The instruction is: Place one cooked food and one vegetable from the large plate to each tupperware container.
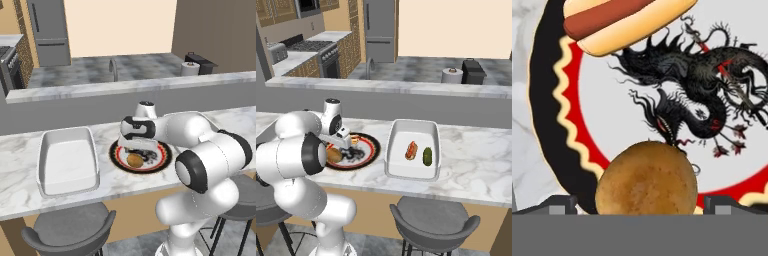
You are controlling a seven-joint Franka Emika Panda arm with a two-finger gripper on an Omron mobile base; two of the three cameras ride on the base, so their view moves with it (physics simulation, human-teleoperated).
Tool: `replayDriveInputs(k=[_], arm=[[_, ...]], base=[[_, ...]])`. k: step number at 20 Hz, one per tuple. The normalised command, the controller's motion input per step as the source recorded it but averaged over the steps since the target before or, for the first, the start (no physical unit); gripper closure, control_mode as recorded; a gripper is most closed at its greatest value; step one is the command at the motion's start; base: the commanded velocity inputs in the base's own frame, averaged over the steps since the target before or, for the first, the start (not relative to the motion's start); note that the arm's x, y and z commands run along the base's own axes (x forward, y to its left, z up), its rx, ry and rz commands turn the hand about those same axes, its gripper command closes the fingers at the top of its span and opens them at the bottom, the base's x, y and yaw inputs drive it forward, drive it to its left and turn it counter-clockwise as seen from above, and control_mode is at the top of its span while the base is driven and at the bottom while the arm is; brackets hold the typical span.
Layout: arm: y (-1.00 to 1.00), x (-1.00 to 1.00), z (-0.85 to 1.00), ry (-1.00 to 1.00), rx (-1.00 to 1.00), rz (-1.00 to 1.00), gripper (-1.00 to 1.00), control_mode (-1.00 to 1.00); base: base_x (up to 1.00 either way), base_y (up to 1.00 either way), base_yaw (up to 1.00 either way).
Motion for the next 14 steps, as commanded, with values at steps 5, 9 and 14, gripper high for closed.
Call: replayDriveInputs(k=[5, 9, 14], arm=[[0.00, 0.00, 0.11, -0.04, 0.02, 0.07, -1.00, -1.00], [0.00, 0.02, 0.00, 0.00, 0.00, 0.09, -1.00, -1.00], [-0.01, 0.03, 0.00, 0.00, -0.14, 0.32, -1.00, -1.00]], base=[[0.00, 0.00, 0.00], [0.00, 0.00, 0.00], [0.00, 0.00, 0.00]])
